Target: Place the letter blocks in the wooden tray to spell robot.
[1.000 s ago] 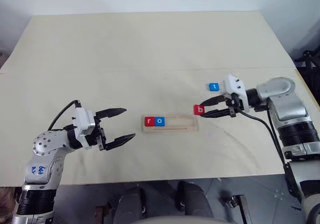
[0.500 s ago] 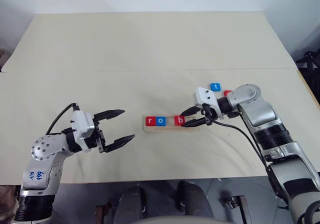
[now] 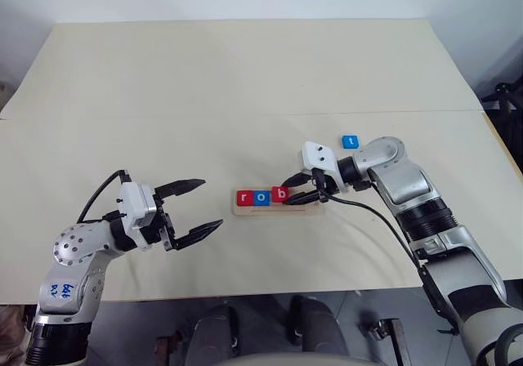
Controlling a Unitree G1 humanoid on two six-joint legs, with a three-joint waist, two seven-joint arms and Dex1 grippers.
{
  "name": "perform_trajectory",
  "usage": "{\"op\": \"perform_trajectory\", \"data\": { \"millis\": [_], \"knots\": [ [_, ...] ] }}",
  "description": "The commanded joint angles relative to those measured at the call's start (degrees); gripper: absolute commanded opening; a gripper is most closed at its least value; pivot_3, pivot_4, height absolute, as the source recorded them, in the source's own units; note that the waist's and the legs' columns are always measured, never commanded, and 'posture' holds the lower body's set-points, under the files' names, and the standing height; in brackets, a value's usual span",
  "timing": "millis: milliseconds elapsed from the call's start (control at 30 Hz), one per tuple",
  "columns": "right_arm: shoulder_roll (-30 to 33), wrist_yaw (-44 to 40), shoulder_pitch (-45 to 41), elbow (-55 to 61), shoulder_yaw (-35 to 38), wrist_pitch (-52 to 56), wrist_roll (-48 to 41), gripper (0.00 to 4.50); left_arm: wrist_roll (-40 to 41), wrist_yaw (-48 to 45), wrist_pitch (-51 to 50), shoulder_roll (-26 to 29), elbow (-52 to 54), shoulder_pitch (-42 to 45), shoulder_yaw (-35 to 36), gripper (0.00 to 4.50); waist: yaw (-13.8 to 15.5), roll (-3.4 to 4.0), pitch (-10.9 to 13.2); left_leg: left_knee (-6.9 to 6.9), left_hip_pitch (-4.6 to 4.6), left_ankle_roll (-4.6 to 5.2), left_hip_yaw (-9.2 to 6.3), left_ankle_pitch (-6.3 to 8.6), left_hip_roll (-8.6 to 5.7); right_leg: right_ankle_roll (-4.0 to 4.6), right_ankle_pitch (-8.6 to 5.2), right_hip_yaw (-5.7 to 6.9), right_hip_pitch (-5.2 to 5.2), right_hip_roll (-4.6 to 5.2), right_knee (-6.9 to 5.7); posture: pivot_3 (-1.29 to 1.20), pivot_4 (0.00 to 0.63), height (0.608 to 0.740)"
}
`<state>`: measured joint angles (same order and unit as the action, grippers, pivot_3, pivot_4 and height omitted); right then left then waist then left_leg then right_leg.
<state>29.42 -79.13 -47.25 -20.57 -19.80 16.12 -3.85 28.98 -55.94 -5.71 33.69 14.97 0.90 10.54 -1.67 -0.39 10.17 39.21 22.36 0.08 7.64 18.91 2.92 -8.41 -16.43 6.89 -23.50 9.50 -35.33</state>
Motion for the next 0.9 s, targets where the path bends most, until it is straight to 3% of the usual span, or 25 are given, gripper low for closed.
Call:
{"op": "perform_trajectory", "data": {
  "millis": [33,167,400,500,767,900],
  "knots": [
    [-0.24,0.08,-0.96,1.86,0.44,0.52,-0.42,2.47,0.77,0.25,0.59,-0.37,1.25,0.09,0.07,4.5,0.02,0.0,0.0,0.0,0.0,0.0,0.0,0.0,0.0,0.0,0.0,0.0,0.0,0.0,0.0,0.0,0.15,0.74],
    [2.15,-2.1,-1.48,3.46,2.82,1.56,-2.66,3.79,0.74,0.12,0.52,-0.37,0.62,0.98,-0.13,4.5,0.11,0.0,0.0,0.0,0.0,0.0,0.0,0.0,0.0,0.0,0.0,0.0,0.0,0.0,0.0,0.0,0.15,0.74],
    [7.3,-2.7,1.0,7.22,7.53,3.66,-6.22,3.79,1.15,-0.21,0.03,0.24,0.24,1.19,0.57,4.5,0.08,0.0,0.0,-0.01,0.0,0.0,0.0,0.0,0.0,0.0,0.0,0.0,0.0,0.0,0.01,0.0,0.15,0.74],
    [8.84,-2.04,3.53,8.25,8.51,3.24,-6.7,3.18,1.43,-0.29,-0.43,0.48,0.49,0.64,0.77,4.5,0.13,-0.01,0.0,-0.01,0.0,0.01,0.0,0.0,0.0,0.0,0.0,0.0,0.02,0.0,0.05,0.0,0.15,0.74],
    [6.95,-0.24,6.43,8.51,5.41,0.59,-4.75,0.41,0.52,0.05,-0.06,0.54,-0.2,0.71,1.06,4.5,0.02,-0.01,0.0,-0.02,-0.01,0.0,0.02,0.0,0.0,0.0,0.0,0.0,0.0,0.0,0.02,0.0,0.15,0.74],
    [5.54,0.65,5.86,7.47,4.09,-0.2,-3.65,0.41,0.27,0.23,-0.24,0.61,0.44,0.46,0.67,4.5,0.04,-0.01,0.0,-0.02,-0.01,0.0,0.01,0.0,0.0,0.0,0.0,0.0,0.0,0.0,0.02,0.0,0.15,0.74]
  ]
}}
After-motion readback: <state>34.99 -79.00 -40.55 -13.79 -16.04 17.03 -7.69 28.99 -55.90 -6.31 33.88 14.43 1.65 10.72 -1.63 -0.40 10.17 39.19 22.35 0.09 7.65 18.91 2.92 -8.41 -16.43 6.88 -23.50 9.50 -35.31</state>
